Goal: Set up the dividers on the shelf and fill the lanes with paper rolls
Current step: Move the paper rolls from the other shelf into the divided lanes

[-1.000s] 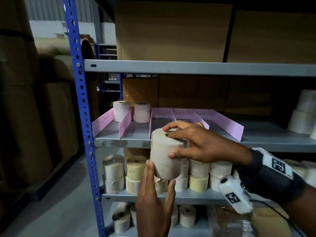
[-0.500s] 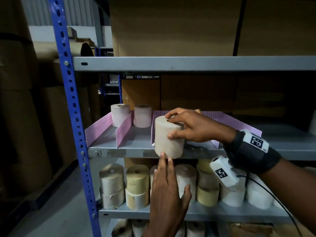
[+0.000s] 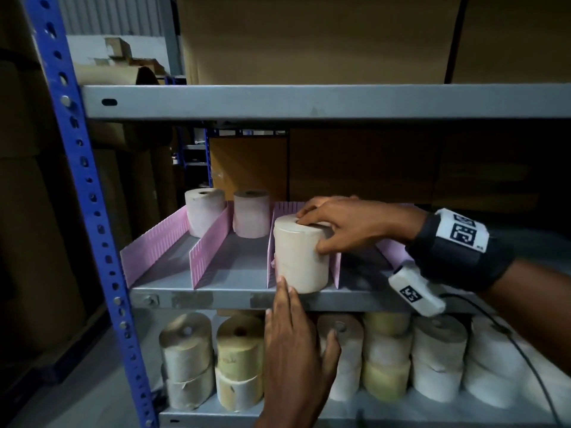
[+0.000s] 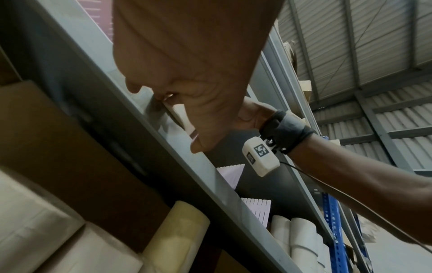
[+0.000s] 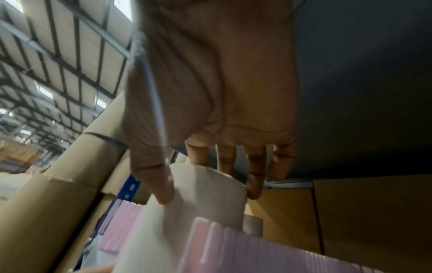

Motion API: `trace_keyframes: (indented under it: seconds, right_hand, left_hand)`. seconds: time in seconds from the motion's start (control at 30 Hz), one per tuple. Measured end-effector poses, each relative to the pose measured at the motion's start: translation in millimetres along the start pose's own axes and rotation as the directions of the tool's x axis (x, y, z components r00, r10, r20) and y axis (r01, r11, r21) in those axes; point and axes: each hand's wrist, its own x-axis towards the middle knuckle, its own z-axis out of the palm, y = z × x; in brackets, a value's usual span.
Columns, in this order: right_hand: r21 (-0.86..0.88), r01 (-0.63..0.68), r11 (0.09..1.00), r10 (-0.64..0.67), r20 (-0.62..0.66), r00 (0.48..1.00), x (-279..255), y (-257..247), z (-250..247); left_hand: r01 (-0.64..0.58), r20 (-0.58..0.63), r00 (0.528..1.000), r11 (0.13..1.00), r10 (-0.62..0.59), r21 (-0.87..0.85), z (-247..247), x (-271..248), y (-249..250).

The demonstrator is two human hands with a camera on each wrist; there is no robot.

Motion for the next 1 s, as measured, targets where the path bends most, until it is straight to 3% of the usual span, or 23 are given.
trace_keyframes:
  seconds: [0.17,0.37,0.5,0.63,1.0]
  right_hand:
    - [-0.031,0.027,0.999,-0.026,0.037,0.999,28,12,-4]
    - [-0.024,-0.074,0.997,0.077,0.11,0.991,70,39,2]
    - [-0.006,-0.076,0.997,0.076,0.068,0.995,94,55,7]
    - [-0.079,-0.079,0.994,0.081,0.019,0.997,115,70,14]
    - [-0.146,-0.164,0.976,0.173,0.054,0.983,148,89,15]
  left_hand:
    - [-0.071,-0.009,0.997,0.993,0.072,0.099,5,9,5]
    - [-0.12,0.01,0.993,0.964,0.121,0.239,13,9,-5]
    - [-0.14,-0.029,0.987,0.94,0.157,0.311,18,9,-12]
    - [-0.126,-0.08,0.984,0.931,0.162,0.344,23,8,-12]
    - [-0.132,-0.14,0.97,0.917,0.197,0.376,33,8,-19]
